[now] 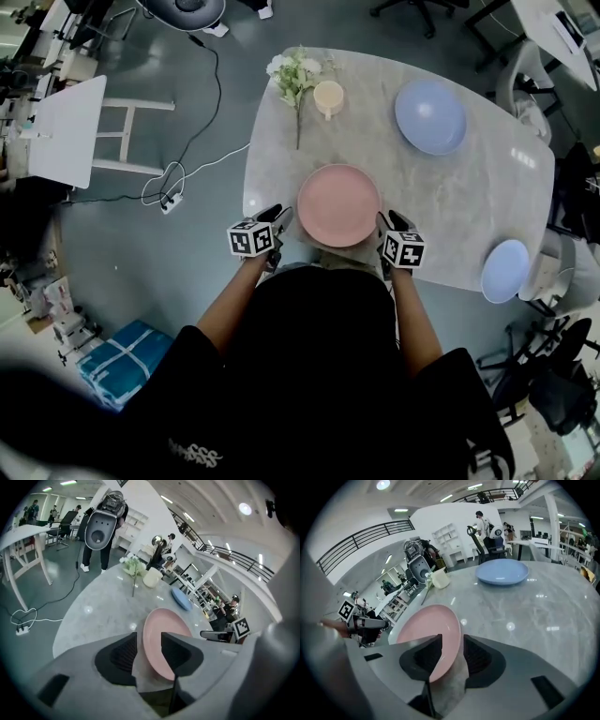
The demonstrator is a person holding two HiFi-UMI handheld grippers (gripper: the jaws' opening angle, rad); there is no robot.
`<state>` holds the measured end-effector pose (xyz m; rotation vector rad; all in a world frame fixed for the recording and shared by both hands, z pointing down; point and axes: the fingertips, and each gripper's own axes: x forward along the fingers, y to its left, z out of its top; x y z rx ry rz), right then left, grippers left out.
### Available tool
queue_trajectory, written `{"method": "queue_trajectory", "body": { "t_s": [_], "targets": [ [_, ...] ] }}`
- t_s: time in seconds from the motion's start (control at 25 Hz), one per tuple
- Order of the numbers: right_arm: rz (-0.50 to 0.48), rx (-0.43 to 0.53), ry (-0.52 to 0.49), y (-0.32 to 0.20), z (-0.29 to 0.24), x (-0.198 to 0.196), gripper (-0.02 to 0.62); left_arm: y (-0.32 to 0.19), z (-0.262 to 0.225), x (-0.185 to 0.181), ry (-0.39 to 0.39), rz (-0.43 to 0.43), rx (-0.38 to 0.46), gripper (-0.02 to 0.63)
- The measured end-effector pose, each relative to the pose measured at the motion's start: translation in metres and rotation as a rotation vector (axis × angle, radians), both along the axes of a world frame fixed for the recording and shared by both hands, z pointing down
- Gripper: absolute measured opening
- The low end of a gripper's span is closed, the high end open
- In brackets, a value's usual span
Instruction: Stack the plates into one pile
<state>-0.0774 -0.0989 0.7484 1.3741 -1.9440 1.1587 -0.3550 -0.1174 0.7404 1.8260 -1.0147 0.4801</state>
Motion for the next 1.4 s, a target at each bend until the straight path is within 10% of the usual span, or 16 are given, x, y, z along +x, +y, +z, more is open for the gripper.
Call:
{"method": "queue_trajectory", "body": {
  "t_s": [0.76,1.4],
  "targets": [
    [-0.067,-0.132,-0.037,-0.008,0.064,-0.006,0.109,-0.004,0.078,0.048,-0.137,0.168,-0.124,0.121],
    [-0.083,-0.075,0.001,0.004,0.042,-0.019,0.048,0.022,0.054,0.027,-0.054,-0.005,-0.203,0.043]
  ]
}}
